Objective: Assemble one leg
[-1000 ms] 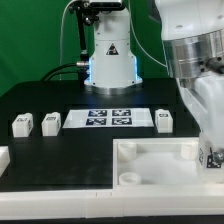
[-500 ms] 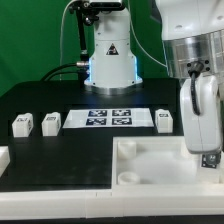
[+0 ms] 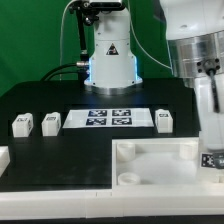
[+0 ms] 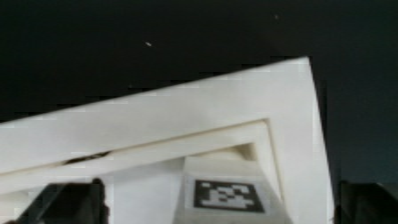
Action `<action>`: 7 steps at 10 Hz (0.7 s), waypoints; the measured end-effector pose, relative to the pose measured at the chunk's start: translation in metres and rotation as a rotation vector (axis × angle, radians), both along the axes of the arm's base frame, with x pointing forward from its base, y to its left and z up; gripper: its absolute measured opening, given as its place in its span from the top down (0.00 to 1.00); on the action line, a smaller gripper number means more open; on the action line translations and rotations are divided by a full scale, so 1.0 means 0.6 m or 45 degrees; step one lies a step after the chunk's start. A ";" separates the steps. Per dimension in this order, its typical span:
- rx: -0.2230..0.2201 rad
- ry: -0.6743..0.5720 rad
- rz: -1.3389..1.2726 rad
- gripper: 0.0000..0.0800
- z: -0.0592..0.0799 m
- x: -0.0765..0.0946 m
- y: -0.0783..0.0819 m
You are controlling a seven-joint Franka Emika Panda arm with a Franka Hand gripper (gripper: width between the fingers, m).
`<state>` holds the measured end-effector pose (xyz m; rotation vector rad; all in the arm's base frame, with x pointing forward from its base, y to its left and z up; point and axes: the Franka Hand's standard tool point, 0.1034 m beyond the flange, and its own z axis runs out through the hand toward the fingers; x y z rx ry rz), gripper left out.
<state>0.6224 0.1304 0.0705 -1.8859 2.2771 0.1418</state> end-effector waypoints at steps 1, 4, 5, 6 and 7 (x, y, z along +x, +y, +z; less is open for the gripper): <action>-0.001 -0.022 0.061 0.19 0.015 -0.001 0.003; -0.017 -0.083 0.293 0.19 0.032 -0.001 0.005; -0.018 -0.083 0.294 0.19 0.032 -0.001 0.005; -0.018 -0.083 0.295 0.19 0.032 -0.001 0.005; -0.018 -0.082 0.295 0.19 0.032 -0.001 0.005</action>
Offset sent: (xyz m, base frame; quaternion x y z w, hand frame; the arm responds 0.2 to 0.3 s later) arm 0.0000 0.0000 0.0000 0.0000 0.0000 0.0000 1.0000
